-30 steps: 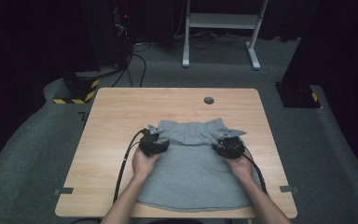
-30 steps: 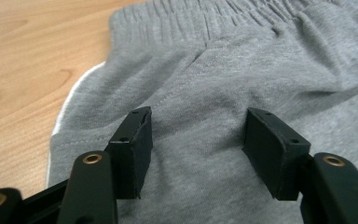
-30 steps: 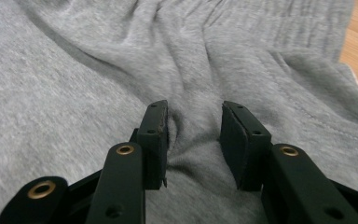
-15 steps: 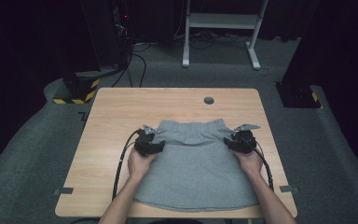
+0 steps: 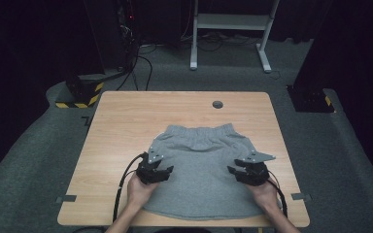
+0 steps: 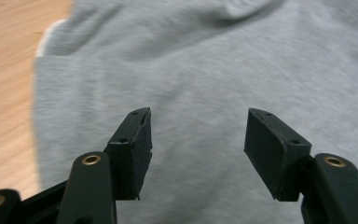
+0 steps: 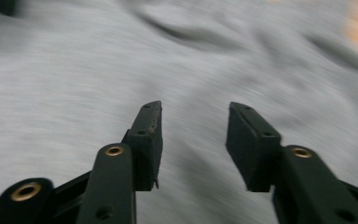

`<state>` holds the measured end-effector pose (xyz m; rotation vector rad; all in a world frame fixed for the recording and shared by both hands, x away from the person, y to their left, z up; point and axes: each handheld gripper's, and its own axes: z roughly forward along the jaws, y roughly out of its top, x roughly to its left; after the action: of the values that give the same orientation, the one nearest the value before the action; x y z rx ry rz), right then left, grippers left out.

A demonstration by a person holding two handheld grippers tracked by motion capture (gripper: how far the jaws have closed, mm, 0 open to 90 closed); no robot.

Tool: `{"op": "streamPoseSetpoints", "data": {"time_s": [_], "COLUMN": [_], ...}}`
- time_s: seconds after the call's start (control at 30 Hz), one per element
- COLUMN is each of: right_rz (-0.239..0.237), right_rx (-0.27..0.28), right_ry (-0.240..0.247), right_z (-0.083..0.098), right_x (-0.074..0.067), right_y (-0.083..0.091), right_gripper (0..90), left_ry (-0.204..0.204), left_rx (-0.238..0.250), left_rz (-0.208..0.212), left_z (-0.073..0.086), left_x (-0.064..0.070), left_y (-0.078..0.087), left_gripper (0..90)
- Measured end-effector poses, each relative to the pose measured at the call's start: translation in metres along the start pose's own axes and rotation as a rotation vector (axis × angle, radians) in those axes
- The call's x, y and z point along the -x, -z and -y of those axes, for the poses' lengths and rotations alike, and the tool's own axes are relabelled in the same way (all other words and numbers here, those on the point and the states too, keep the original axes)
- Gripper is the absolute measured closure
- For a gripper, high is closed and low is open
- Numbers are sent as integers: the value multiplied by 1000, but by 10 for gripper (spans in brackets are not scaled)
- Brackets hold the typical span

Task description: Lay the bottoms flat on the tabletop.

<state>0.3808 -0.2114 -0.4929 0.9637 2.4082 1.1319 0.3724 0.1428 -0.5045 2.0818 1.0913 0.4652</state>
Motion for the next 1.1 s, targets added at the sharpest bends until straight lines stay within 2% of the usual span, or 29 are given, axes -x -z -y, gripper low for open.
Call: {"op": "streamPoseSetpoints", "data": {"time_s": [0.07, 0.1, 0.17, 0.23, 0.27, 0.3, 0.33, 0.4, 0.43, 0.5, 0.53, 0.57, 0.67, 0.77, 0.8, 0.9, 0.93, 1.03, 1.1], "right_rz": [-38, -51, -77, -94, -115, -127, -162, -196, -189, -177, -141, -126, -118, -115, -116, -110, -105, -83, -84], "right_rx": [-21, -43, -65, -88, -105, -102, -115, -132, -135, -104, -86, -79, -112, -102, -99, -76, -64, -54, -55], "right_ry": [58, 85, 86, 90, 111, 145, 184, 225, 238, 226, 200, 184, 163, 159, 156, 151, 132, 96, 73], "right_z": [-9, -14, -19, -23, -23, -22, -22, -19, -18, -13, -11, -9, -6, -10, -11, -16, -17, -20, -19], "right_x": [-16, -23, -28, -33, -37, -42, -47, -53, -54, -53, -50, -46, -40, -37, -34, -22, -17, -5, -5], "right_y": [-12, -24, -42, -58, -64, -65, -63, -57, -53, -46, -41, -39, -43, -49, -52, -62, -65, -69, -68], "right_gripper": [602, 616, 636, 715, 751, 836, 873, 874, 868, 754, 714, 699, 676, 658, 650, 629, 618, 600, 565], "left_ry": [16, 22, 45, 39, 38, 33, 31, 33, 30, 33, 20, 21, 5, 1, 5, 51, 63, 49, 44], "left_rx": [5, 6, 10, 5, 3, -3, -6, -15, -20, -25, -15, -12, -11, 7, 17, 35, 36, 31, 18], "left_rz": [-2, 0, 9, 6, 8, 4, 6, 9, 8, 9, 1, -3, -12, -28, -33, -42, -43, -59, -56], "left_z": [-1, -2, -1, 0, 1, 3, 4, 6, 7, 10, 11, 11, 9, 6, 3, -5, -8, -11, -11], "left_x": [0, -1, -1, 0, 1, 1, 1, 1, 1, 3, 3, 4, 3, -5, -10, -25, -28, -27, -25], "left_y": [-4, -5, -8, -8, -7, -7, -7, -7, -8, -10, -11, -12, -14, -22, -25, -36, -39, -43, -40], "left_gripper": [412, 412, 412, 412, 412, 412, 410, 411, 410, 410, 407, 408, 410, 414, 417, 434, 440, 438, 430]}}
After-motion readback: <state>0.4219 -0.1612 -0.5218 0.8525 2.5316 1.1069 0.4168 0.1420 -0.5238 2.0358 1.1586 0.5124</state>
